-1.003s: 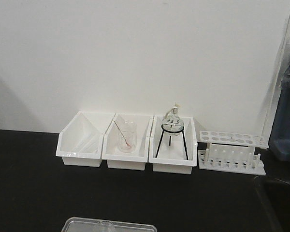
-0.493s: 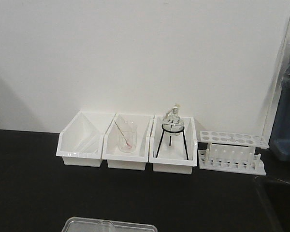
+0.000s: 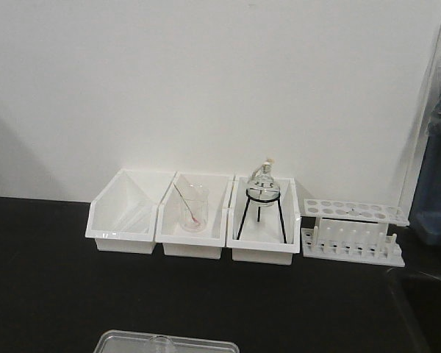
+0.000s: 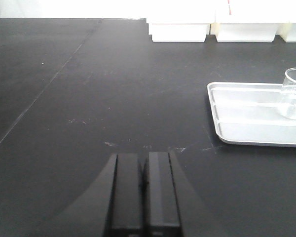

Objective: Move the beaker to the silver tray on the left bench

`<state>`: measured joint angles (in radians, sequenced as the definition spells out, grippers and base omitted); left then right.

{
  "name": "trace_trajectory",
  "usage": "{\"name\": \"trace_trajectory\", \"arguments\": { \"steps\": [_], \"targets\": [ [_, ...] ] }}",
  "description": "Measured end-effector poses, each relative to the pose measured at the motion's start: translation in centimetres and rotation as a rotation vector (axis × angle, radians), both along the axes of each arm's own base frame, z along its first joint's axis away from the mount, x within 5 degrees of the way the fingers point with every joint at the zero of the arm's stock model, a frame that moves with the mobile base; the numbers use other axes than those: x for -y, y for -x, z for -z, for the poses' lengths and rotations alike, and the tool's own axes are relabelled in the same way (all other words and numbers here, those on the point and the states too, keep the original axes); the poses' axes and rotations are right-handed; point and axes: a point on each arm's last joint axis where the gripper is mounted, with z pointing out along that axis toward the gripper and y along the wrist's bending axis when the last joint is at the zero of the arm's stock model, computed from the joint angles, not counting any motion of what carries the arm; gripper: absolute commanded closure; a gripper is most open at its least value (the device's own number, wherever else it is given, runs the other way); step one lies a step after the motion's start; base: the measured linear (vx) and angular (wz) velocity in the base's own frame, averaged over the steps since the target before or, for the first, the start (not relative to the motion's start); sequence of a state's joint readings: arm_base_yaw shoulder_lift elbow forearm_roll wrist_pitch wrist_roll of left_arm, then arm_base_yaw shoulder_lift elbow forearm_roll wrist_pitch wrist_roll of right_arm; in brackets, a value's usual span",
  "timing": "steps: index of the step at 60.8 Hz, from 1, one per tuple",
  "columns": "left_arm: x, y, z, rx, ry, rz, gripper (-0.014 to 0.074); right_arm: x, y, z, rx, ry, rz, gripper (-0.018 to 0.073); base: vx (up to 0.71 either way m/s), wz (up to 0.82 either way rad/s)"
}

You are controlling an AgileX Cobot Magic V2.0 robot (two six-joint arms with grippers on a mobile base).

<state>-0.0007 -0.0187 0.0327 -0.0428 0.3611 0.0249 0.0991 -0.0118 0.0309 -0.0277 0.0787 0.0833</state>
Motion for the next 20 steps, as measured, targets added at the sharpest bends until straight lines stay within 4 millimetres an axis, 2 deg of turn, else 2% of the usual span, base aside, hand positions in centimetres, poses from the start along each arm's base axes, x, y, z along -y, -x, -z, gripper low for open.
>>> {"name": "trace_trajectory", "arguments": {
  "steps": [20],
  "targets": [
    [0.0, 0.0, 0.0, 0.0, 0.0, 0.0, 0.0595, 0.0, 0.0, 0.01, -0.001, 0.001, 0.0, 0.0573, 0.0, 0.0]
  ]
}}
